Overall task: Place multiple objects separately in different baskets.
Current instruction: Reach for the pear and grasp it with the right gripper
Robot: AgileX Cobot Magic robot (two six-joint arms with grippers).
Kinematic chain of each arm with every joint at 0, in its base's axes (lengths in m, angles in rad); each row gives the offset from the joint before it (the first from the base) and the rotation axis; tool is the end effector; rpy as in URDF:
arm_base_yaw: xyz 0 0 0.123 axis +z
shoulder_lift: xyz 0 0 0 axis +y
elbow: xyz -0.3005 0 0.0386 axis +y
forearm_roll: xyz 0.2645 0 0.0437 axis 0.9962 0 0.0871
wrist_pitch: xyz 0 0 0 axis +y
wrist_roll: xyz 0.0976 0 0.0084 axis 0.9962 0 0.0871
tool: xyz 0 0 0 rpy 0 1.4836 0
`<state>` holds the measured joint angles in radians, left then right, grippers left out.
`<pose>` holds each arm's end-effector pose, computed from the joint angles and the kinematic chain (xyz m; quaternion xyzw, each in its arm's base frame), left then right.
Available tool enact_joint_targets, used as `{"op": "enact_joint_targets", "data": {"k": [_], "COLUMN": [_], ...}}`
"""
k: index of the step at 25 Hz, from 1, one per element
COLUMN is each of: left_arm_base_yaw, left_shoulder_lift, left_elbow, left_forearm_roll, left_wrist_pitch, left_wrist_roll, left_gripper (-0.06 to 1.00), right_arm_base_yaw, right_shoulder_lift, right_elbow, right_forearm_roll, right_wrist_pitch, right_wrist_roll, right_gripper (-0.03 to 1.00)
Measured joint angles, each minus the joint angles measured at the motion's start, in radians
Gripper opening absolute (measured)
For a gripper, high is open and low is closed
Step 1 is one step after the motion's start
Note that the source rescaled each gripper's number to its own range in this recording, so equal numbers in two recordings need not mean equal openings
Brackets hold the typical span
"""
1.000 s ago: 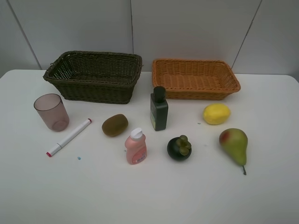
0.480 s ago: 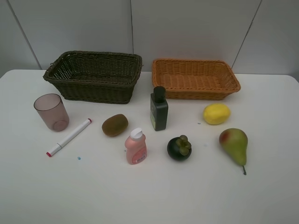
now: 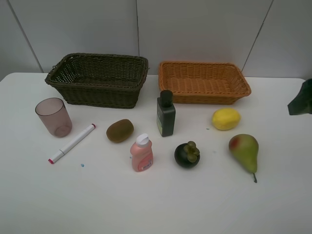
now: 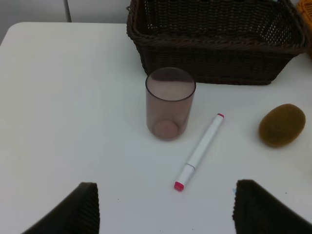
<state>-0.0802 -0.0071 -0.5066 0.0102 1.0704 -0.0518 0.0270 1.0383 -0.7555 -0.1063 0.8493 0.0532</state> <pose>-0.0045 0.0012 0.2831 0.0118 0.8521 -0.0294 0.5224 0.1962 -0.0025 0.2853 -0.0109 0.9645 -0.0372 0.2613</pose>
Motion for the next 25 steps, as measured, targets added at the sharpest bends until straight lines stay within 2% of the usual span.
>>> {"op": "enact_joint_targets", "data": {"k": [16,25], "left_arm_base_yaw": [0.0,0.0], "left_shoulder_lift": [0.0,0.0], "left_elbow": [0.0,0.0], "left_forearm_roll": [0.0,0.0], "left_wrist_pitch": [0.0,0.0], "left_wrist_roll": [0.0,0.0], "left_gripper": [0.74,0.74], "right_arm_base_yaw": [0.006,0.118], "right_shoulder_lift": [0.404,0.523], "right_elbow": [-0.004,-0.004], "right_forearm_roll": [0.003,0.016], "right_wrist_pitch": [-0.171,-0.258], "right_wrist_roll": [-0.047,-0.072], "right_gripper": [1.0,1.0]}}
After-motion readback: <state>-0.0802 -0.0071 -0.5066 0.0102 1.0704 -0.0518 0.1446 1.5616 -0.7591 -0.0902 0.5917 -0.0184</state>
